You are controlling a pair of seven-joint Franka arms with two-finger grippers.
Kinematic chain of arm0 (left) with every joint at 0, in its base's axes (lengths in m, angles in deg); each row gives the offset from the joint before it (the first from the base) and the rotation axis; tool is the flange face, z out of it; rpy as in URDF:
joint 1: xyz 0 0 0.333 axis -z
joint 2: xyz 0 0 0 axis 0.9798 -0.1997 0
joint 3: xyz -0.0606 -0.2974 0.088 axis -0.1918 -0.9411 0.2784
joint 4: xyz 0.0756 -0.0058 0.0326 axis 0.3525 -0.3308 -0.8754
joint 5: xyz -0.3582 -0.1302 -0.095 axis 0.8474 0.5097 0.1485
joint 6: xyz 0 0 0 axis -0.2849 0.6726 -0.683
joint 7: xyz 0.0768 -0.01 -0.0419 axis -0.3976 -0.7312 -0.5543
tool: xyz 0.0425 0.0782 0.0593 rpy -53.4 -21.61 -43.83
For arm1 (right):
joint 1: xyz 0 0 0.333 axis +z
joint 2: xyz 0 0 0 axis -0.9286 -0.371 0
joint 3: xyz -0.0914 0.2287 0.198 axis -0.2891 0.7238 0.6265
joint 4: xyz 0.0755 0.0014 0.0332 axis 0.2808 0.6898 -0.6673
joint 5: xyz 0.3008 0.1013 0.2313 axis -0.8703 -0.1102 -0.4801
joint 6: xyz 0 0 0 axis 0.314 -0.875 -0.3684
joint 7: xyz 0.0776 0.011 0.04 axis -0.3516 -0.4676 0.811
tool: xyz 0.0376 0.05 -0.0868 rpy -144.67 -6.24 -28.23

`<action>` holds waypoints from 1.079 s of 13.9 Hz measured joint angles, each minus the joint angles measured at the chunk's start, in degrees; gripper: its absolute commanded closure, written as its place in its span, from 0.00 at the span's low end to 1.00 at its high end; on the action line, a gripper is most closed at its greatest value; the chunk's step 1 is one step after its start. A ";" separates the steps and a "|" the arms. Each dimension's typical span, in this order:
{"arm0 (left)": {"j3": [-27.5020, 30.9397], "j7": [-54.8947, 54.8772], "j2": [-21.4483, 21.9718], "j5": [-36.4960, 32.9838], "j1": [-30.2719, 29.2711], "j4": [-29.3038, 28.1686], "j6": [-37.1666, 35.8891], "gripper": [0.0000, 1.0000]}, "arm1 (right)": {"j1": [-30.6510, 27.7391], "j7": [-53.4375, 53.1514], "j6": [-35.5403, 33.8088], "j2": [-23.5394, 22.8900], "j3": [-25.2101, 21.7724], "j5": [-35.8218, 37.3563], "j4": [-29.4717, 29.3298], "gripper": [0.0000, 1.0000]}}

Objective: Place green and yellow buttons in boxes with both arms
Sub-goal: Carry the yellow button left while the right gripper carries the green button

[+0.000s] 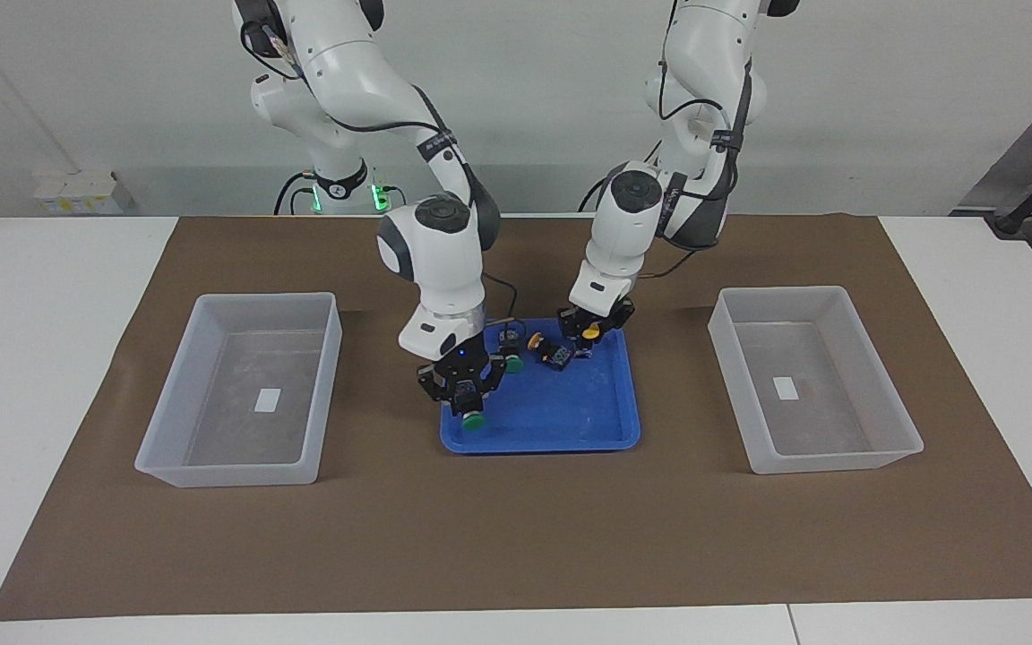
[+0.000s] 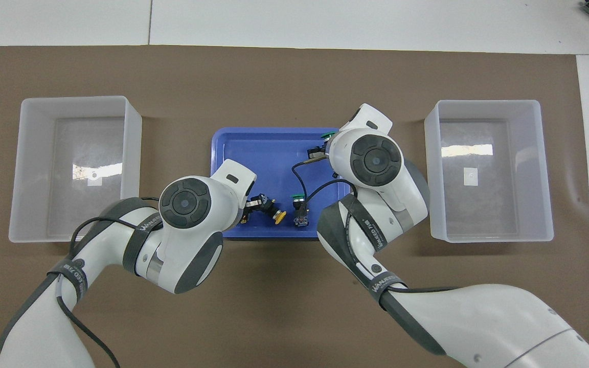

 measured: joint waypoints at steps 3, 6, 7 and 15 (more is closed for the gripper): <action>0.54 0.00 -0.05 0.00 -0.12 2.17 -0.25 1.00 | -4.67 4.99 -4.44 2.92 -0.05 0.01 0.58 1.00; 1.27 0.00 -0.22 -0.02 -0.86 7.19 -3.63 1.00 | -9.65 10.49 -4.66 4.76 -0.09 0.01 3.98 1.00; 1.37 0.00 -0.36 -0.40 -1.88 9.45 -5.69 1.00 | -11.25 12.05 -4.63 5.00 -0.09 0.01 4.51 1.00; 1.74 -11.79 -3.66 -4.62 -16.76 19.73 -9.80 1.00 | -20.55 19.30 -0.97 4.40 -0.10 0.01 6.00 1.00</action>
